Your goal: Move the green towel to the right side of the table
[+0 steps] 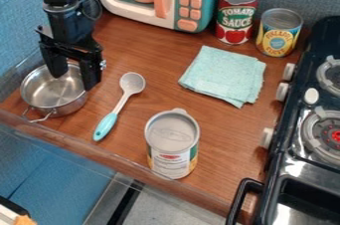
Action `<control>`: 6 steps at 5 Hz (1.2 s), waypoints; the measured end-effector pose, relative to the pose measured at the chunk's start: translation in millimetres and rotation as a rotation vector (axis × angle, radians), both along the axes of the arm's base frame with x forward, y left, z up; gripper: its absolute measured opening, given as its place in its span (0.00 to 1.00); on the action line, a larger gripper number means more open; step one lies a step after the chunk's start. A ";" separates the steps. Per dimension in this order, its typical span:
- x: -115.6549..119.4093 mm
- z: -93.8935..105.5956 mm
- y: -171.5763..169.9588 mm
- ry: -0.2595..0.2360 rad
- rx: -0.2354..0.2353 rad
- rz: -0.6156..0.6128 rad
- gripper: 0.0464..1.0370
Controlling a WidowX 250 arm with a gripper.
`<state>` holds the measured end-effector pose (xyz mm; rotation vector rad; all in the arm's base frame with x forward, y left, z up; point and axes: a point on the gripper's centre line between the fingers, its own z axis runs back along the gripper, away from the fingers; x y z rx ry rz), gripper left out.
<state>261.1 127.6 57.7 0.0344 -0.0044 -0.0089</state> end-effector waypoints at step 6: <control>123.7 -36.7 -148.2 -0.014 -0.049 -0.081 0.96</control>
